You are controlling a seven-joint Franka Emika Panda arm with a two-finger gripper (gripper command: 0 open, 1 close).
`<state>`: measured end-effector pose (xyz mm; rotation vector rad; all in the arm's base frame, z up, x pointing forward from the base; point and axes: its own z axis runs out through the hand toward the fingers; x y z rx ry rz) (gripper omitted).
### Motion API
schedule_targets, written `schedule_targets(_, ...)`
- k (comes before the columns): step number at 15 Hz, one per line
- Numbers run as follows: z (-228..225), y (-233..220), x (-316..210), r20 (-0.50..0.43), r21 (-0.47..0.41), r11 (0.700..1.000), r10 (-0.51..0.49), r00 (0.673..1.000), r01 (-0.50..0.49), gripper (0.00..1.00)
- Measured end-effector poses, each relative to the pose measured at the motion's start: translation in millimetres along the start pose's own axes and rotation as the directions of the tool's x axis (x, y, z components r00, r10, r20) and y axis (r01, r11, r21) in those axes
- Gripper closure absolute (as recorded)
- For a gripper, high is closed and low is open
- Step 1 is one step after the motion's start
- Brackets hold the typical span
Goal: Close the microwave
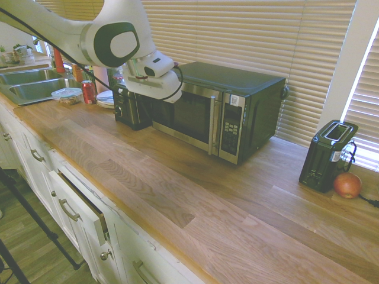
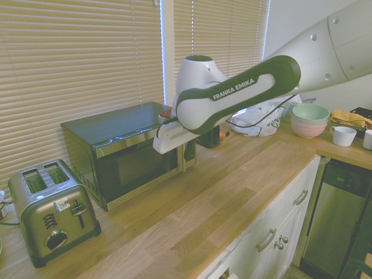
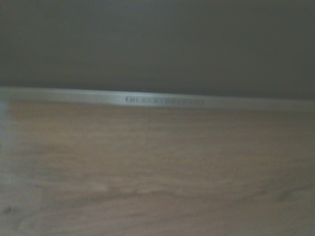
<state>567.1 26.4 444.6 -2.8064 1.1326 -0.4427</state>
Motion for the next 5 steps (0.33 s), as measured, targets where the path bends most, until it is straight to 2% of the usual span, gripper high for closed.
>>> schedule_targets(5, 13.7, 64.6, -62.3, 0.043, -0.016, 1.000, -0.007, 0.999, 0.008, 0.00)
